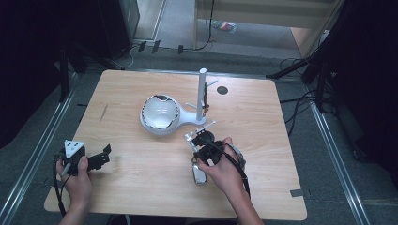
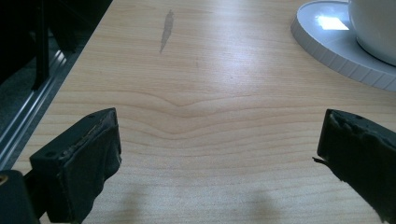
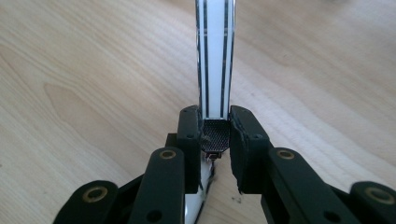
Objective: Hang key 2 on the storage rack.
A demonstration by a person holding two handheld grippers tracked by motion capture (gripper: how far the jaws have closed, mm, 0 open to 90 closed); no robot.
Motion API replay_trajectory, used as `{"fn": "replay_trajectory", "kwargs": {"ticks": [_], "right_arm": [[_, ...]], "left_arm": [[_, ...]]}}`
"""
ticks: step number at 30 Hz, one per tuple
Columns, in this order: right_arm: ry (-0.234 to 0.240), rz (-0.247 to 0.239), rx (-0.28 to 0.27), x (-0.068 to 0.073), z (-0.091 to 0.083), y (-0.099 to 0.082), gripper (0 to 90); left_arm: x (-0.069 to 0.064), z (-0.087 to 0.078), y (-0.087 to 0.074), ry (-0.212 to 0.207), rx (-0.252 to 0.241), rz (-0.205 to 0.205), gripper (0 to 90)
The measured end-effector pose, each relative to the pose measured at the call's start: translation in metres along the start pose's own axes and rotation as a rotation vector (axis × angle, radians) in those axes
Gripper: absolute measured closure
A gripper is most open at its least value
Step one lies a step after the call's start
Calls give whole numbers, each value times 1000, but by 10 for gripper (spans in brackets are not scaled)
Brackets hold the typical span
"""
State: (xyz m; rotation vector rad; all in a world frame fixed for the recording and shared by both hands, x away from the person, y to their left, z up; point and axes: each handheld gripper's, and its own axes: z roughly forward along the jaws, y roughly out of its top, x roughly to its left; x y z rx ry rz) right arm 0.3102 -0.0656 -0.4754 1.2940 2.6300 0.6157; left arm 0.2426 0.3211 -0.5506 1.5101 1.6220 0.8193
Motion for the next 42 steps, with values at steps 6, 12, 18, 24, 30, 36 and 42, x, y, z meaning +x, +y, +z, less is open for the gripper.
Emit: {"fn": "replay_trajectory", "kwargs": {"ticks": [6, 12, 18, 24, 30, 36, 42], "right_arm": [[5, 10, -100, -6, -13, -1, 758], [40, 19, -190, -11, -25, -1, 758], [33, 11, -275, -10, -33, -2, 758], [28, -1, -382, -11, -44, -4, 758], [43, 13, -473, -17, -53, -5, 758], [83, 45, -501, -29, -54, -2, 758], [131, 96, -511, -43, -49, 2, 758]], "left_arm": [[0, 0, 0, 1, 1, 1, 0], [0, 0, 0, -1, 0, 5, 0], [0, 0, 0, 0, -2, 5, 0], [-1, 0, 0, 4, -3, 2, 0], [0, 0, 0, 6, -1, 2, 0], [0, 0, 0, 5, 0, 6, 0], [0, 0, 0, 6, -1, 1, 0]]}}
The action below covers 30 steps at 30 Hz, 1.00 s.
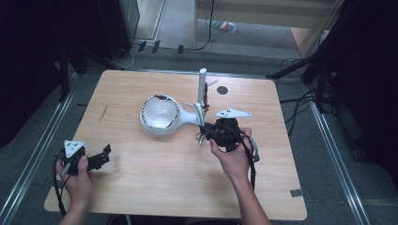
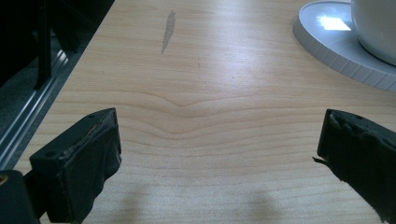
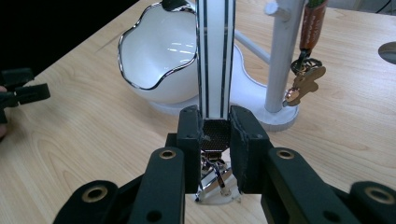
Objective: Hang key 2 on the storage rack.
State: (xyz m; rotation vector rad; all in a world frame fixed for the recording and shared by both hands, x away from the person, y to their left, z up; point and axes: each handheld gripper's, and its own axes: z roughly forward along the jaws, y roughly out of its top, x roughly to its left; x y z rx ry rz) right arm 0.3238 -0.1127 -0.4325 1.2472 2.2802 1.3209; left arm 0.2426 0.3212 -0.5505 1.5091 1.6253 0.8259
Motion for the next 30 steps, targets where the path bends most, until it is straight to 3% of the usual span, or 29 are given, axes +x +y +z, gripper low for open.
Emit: {"fn": "replay_trajectory", "kwargs": {"ticks": [13, 19, 23, 30], "right_arm": [[10, 57, 21, -20, 11, 8, 757], [3, 56, 52, -26, 16, 7, 757], [20, 78, 25, -29, 15, 8, 757], [55, 112, 31, -34, 16, 10, 757]], "left_arm": [[-1, 0, 0, 4, -1, 5, 0], [0, 0, 0, 1, 1, 1, 0], [0, 0, 0, 0, 1, 3, 0], [0, 0, 0, 1, -2, 3, 0]]}}
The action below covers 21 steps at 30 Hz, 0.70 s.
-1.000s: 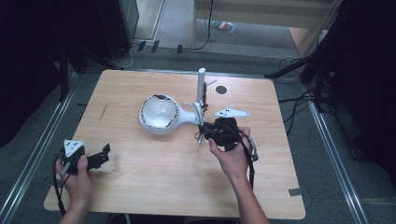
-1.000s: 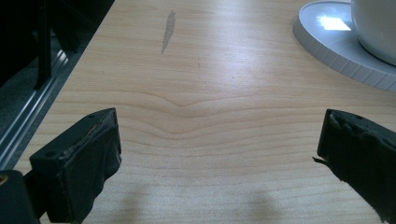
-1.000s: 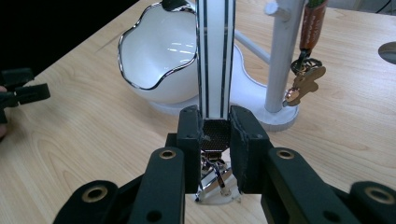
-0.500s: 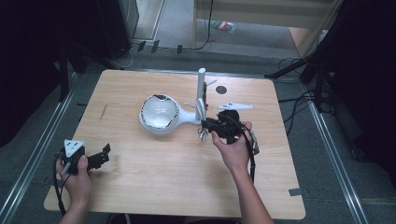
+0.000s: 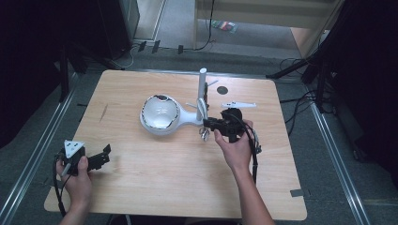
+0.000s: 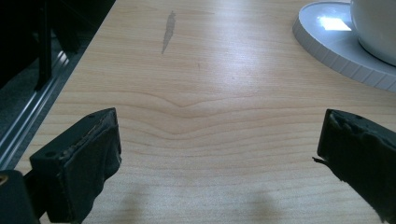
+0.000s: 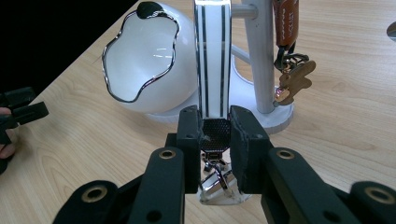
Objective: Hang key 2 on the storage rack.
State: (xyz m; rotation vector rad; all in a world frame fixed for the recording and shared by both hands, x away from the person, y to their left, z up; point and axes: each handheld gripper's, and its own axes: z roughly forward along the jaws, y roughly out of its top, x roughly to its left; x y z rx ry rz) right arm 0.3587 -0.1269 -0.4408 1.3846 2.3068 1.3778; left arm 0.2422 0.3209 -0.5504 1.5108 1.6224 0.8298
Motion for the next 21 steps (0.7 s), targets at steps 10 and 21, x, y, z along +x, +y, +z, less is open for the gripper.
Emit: {"fn": "replay_trajectory", "kwargs": {"ticks": [10, 21], "right_arm": [[-40, -30, -41, 3, -7, 3, 756], [-89, -33, -81, 7, -17, 9, 753]], "left_arm": [[0, 0, 0, -1, 0, 3, 0], [0, 0, 0, 0, 0, 3, 0]]}}
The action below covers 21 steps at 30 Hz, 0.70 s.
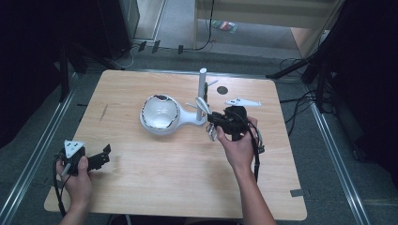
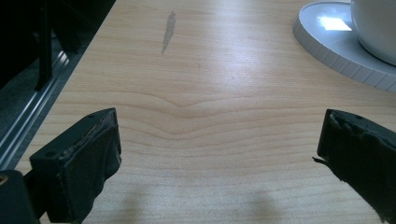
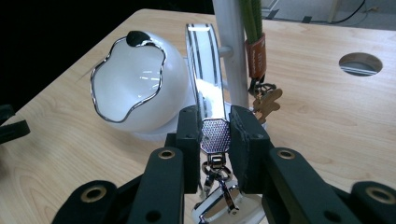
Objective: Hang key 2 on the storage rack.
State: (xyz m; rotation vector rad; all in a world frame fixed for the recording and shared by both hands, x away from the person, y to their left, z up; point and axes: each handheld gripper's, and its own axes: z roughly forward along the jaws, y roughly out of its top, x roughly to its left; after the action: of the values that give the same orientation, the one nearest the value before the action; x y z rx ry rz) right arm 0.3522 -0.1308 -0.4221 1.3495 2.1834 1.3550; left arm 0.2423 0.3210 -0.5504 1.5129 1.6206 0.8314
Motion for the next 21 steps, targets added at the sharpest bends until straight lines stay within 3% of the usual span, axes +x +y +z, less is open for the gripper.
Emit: {"fn": "replay_trajectory", "kwargs": {"ticks": [11, 21], "right_arm": [[-37, -8, -11, -3, 0, 10, 751], [-64, 17, -6, -10, 8, 8, 731]], "left_arm": [[0, 0, 0, 1, 0, -6, 0], [0, 0, 0, 0, -1, -8, 0]]}}
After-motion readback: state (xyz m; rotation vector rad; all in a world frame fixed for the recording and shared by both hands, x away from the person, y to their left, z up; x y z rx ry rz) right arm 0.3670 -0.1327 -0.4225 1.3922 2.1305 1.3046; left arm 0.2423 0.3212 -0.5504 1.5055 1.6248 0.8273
